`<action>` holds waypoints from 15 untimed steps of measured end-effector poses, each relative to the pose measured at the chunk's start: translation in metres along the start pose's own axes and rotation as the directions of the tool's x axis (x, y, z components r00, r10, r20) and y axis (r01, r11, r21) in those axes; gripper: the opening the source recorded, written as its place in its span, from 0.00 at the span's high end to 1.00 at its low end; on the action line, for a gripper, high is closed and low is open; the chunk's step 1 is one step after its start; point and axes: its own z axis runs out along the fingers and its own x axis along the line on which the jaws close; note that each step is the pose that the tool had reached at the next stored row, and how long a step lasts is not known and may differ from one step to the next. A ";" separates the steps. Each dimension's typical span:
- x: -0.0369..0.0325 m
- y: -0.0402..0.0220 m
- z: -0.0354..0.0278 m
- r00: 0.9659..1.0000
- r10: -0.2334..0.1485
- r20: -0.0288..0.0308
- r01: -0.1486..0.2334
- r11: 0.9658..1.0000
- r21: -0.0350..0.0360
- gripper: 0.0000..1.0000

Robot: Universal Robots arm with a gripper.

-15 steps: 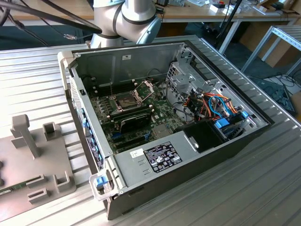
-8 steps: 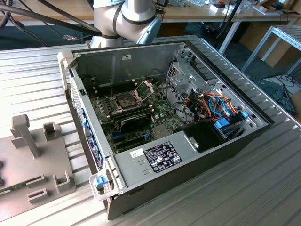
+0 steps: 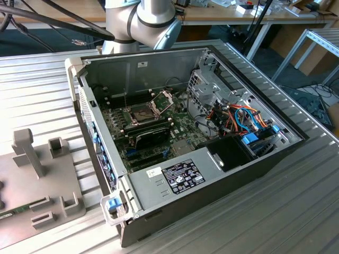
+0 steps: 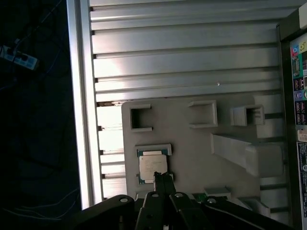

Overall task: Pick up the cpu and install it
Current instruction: 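Pick up the cpu and move it towards the insertion slot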

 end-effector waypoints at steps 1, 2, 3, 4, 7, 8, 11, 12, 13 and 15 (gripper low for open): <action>-0.0001 -0.0007 0.0000 1.000 0.000 0.000 0.000 1.000 0.000 0.89; -0.0001 -0.0022 0.0000 1.000 0.000 0.000 0.000 1.000 -0.001 0.89; -0.0003 -0.0039 -0.0002 1.000 0.000 0.000 0.000 1.000 -0.001 0.89; -0.0004 -0.0049 -0.0002 1.000 0.000 0.000 0.000 1.000 -0.001 0.89; -0.0004 -0.0053 -0.0002 1.000 0.000 0.000 0.000 1.000 -0.001 0.89; -0.0004 -0.0055 -0.0002 1.000 0.000 0.000 0.000 1.000 -0.001 0.89; -0.0004 -0.0056 -0.0002 1.000 0.000 0.000 0.000 1.000 -0.001 0.89; -0.0004 -0.0057 -0.0002 1.000 0.000 0.000 0.000 1.000 -0.001 0.89; -0.0004 -0.0057 -0.0002 1.000 0.000 0.000 0.000 1.000 -0.001 0.89; -0.0004 -0.0058 -0.0002 1.000 0.000 0.000 0.000 1.000 -0.001 0.89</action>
